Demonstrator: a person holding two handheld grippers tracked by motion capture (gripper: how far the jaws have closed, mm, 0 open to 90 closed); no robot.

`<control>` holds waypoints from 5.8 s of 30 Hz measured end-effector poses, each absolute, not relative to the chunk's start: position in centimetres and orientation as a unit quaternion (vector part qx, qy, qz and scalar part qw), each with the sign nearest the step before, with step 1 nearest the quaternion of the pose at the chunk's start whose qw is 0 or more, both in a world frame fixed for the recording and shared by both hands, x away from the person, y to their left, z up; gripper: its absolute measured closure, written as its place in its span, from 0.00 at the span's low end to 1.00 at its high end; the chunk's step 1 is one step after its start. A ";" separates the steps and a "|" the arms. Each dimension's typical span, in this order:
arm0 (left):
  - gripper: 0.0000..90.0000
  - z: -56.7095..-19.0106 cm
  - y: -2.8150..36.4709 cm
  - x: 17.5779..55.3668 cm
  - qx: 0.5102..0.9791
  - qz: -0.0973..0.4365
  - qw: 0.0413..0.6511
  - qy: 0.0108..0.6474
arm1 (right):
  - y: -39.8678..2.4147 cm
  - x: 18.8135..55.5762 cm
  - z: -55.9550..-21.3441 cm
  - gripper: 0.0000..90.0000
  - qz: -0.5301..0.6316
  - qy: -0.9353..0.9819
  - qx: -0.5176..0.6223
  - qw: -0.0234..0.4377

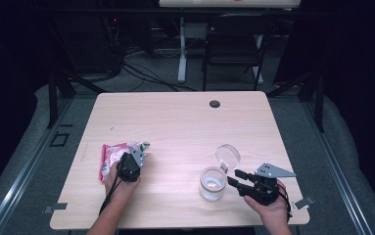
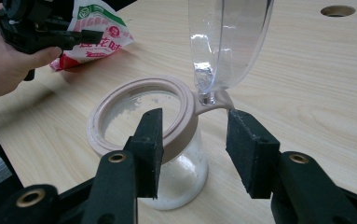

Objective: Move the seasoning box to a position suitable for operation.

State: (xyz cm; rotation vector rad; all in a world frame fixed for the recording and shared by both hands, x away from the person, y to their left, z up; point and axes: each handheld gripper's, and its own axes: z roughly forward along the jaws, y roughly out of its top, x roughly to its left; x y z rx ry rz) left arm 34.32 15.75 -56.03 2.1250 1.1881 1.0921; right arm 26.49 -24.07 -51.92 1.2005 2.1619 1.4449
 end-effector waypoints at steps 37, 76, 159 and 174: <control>1.00 -51.5 21.2 35.0 0.782 0.265 0.290 0.484 | -24.1 26.5 -51.9 0.62 0.499 0.748 0.415 0.139; 1.00 -43.9 28.1 36.5 0.766 0.240 0.301 0.515 | -24.2 26.6 -52.0 0.63 0.502 0.744 0.418 0.140; 1.00 -44.2 11.8 30.5 0.876 0.110 0.389 0.264 | -24.6 26.1 -51.0 0.63 0.514 0.742 0.407 0.144; 0.98 -47.1 10.8 27.9 0.873 0.116 0.401 0.250 | -24.8 24.7 -47.6 0.64 0.529 0.742 0.376 0.167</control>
